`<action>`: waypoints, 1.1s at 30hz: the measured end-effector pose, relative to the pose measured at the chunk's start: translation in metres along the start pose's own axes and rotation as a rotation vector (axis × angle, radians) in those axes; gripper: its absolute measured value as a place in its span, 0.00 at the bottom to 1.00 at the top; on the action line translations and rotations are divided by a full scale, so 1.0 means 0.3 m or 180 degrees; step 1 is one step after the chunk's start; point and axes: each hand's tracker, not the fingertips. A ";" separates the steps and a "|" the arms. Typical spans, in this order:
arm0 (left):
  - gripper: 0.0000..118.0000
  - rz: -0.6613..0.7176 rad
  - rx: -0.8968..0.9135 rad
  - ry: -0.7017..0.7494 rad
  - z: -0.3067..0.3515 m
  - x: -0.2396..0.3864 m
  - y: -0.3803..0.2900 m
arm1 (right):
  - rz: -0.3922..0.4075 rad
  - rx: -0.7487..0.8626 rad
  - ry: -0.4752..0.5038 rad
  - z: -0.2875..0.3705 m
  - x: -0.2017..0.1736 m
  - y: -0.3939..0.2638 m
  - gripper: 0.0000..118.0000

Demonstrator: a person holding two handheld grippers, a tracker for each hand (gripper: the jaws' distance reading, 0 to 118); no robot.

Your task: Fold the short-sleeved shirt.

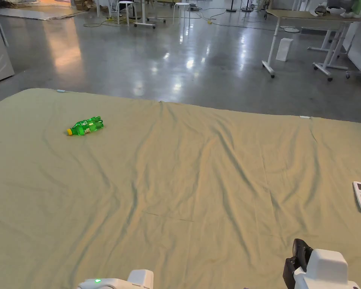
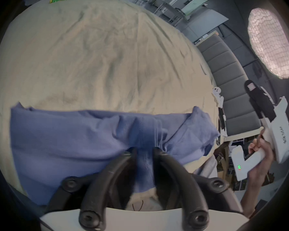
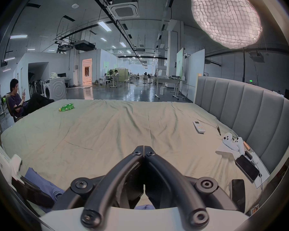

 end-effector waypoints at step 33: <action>0.20 0.0866 0.0216 -0.0980 0.177 -0.525 -0.057 | -0.0055 0.0055 0.0052 0.019 -0.059 0.078 0.00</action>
